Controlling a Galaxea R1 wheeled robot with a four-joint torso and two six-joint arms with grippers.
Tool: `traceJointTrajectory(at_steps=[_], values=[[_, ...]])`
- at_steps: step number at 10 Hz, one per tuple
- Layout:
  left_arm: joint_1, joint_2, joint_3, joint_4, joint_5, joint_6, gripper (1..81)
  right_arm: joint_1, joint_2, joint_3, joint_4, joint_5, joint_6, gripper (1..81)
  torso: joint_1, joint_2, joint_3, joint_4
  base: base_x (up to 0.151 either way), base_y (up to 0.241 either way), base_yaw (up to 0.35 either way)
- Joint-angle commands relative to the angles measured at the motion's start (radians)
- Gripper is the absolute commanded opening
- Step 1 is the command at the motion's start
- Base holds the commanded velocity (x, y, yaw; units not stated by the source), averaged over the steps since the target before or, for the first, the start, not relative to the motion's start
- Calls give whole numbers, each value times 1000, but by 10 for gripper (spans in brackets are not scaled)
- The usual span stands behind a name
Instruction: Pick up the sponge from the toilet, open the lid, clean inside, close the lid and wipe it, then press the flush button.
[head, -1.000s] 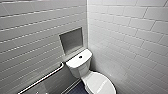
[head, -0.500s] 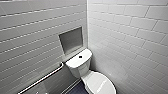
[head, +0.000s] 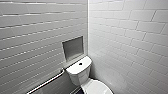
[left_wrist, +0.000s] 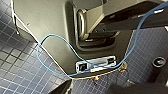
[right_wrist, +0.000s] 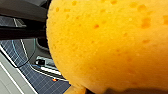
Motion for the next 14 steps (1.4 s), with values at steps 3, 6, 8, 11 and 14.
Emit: traceJointTrajectory(at_steps=[3,6,8,11,14], values=[[-18,36,-60,-6,77,3,811,19,12,5,9,-85,-5,10,-1,0,168,0,0,0,0],[-20,41,-61,-9,68,-6,811,28,30,5,11,-99,-5,10,-3,-2,148,0,0,0,0],[-27,38,-61,-12,38,-9,811,16,30,15,11,-93,-5,10,-3,-2,157,0,0,0,0],[-27,24,-51,-25,34,-11,811,-7,-121,306,5,-13,-7,10,-3,-3,157,0,0,0,0],[-27,7,-32,-47,28,-13,811,-10,-235,497,6,-11,-7,10,-3,-3,157,0,0,0,0]])
